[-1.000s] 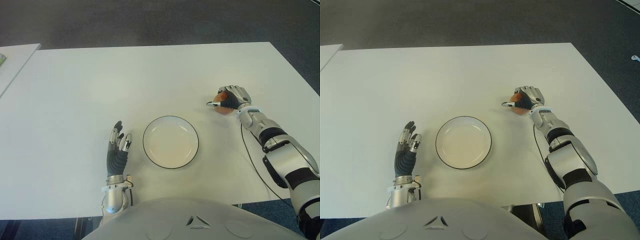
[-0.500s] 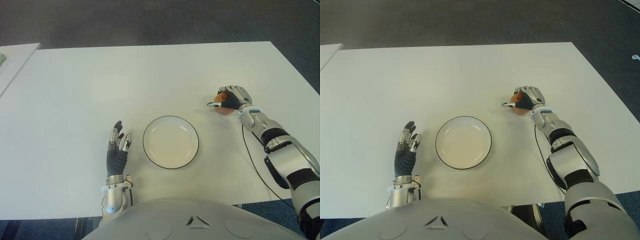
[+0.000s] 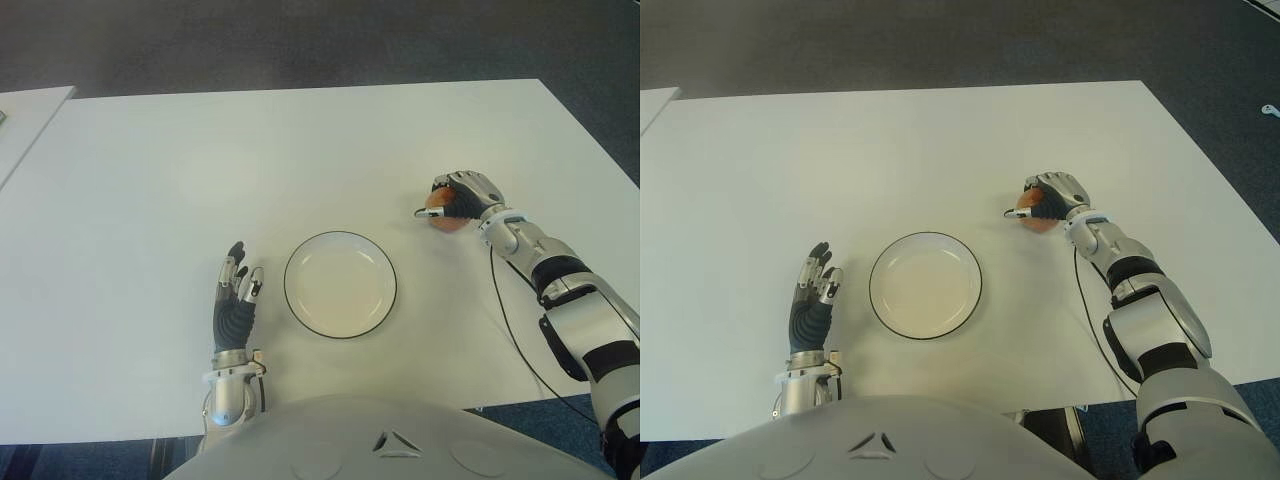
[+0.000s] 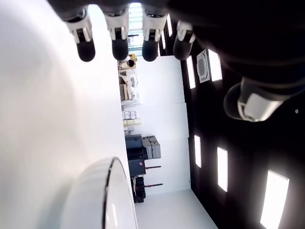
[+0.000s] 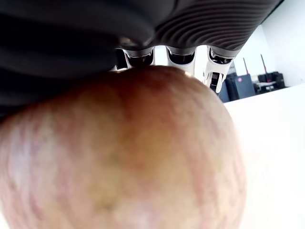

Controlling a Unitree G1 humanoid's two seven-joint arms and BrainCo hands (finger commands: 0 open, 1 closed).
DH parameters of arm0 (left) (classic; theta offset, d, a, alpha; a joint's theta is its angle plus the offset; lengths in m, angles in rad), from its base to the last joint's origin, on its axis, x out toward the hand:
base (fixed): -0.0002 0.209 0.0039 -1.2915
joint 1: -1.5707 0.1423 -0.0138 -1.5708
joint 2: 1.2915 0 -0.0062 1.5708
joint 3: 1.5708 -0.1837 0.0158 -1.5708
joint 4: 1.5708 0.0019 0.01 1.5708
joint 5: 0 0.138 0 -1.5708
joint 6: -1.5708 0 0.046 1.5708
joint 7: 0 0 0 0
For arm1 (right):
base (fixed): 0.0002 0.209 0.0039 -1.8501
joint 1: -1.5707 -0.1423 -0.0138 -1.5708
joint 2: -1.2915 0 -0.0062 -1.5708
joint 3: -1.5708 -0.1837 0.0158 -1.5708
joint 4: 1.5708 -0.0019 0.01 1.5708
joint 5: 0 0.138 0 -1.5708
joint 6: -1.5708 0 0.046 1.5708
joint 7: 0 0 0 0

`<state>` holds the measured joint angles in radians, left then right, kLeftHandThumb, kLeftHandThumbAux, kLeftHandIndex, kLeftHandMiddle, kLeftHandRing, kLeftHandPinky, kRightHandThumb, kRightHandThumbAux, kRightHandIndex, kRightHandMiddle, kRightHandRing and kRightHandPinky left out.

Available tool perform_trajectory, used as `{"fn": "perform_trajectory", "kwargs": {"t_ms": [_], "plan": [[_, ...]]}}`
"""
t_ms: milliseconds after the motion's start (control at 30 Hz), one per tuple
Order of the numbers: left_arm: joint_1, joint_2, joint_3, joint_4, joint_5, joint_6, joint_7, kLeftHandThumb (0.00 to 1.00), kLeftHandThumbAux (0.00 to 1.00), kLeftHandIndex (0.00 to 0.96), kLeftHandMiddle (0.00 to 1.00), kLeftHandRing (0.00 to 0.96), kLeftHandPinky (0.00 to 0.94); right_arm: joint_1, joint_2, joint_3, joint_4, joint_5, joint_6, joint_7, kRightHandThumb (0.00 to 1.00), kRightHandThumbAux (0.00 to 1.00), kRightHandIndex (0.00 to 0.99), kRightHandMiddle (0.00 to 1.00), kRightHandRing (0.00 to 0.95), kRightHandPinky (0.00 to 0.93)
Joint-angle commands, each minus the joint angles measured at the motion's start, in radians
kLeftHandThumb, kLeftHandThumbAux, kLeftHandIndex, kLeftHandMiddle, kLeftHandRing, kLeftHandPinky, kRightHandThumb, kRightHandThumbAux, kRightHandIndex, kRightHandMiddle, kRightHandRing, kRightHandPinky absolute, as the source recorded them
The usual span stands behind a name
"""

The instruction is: Put the apples into the plate.

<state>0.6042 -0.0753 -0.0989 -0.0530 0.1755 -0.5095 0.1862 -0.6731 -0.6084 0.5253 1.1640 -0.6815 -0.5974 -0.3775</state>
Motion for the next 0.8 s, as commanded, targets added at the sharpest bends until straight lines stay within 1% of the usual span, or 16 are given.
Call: {"fn": "perform_trajectory", "kwargs": {"t_ms": [33,233,600,800], "plan": [[-0.001,-0.003,-0.005,0.016,0.015,-0.004,0.009,0.042,0.369,0.000,0.000,0.000,0.003,0.003,-0.015,-0.012,-0.039,-0.006,-0.030,-0.004,0.739,0.709,0.441,0.860,0.829,0.809],[-0.005,-0.003,-0.005,0.020,0.020,-0.005,0.005,0.041,0.369,0.000,0.000,0.000,0.000,0.005,-0.022,-0.018,-0.060,-0.006,-0.043,0.006,0.740,0.709,0.441,0.863,0.835,0.827],[-0.005,0.001,-0.006,0.023,0.006,0.002,-0.008,0.033,0.375,0.000,0.000,0.000,0.005,0.010,-0.022,-0.028,-0.085,-0.011,-0.059,0.005,0.742,0.709,0.441,0.860,0.840,0.829],[-0.004,-0.010,-0.005,0.026,0.009,-0.006,0.005,0.037,0.372,0.000,0.000,0.000,0.014,0.017,-0.019,-0.034,-0.112,-0.012,-0.069,0.009,0.743,0.709,0.441,0.865,0.846,0.831]]}}
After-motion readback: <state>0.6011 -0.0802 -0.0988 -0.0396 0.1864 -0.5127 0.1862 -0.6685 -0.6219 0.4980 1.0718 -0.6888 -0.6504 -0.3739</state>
